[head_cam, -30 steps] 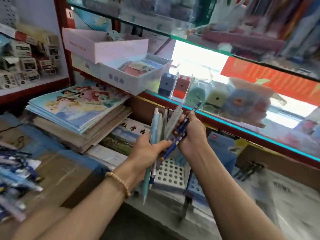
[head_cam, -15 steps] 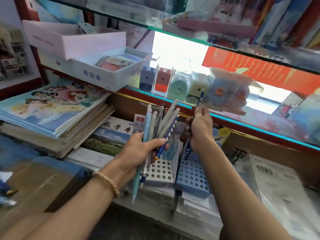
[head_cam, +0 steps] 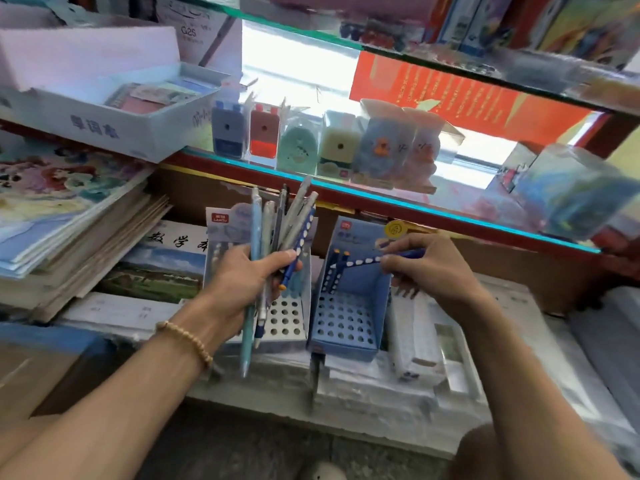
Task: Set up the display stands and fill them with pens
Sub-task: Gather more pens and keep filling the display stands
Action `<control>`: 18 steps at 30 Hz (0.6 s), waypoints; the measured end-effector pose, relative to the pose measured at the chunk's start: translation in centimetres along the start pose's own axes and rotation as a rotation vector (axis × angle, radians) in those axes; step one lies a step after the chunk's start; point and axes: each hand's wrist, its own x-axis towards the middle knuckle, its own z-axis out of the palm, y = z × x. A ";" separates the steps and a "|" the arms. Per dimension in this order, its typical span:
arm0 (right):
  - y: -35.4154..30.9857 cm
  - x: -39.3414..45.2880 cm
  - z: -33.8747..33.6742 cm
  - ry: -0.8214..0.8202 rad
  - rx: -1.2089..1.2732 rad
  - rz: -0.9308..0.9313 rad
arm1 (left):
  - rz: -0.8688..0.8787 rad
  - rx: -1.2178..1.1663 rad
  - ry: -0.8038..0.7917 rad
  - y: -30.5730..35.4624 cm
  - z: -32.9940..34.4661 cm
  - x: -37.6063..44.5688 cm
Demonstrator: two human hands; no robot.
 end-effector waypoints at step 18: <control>3.6 3.2 2.2 0.102 -0.332 0.103 | -0.004 0.081 0.013 -0.5 0.0 0.0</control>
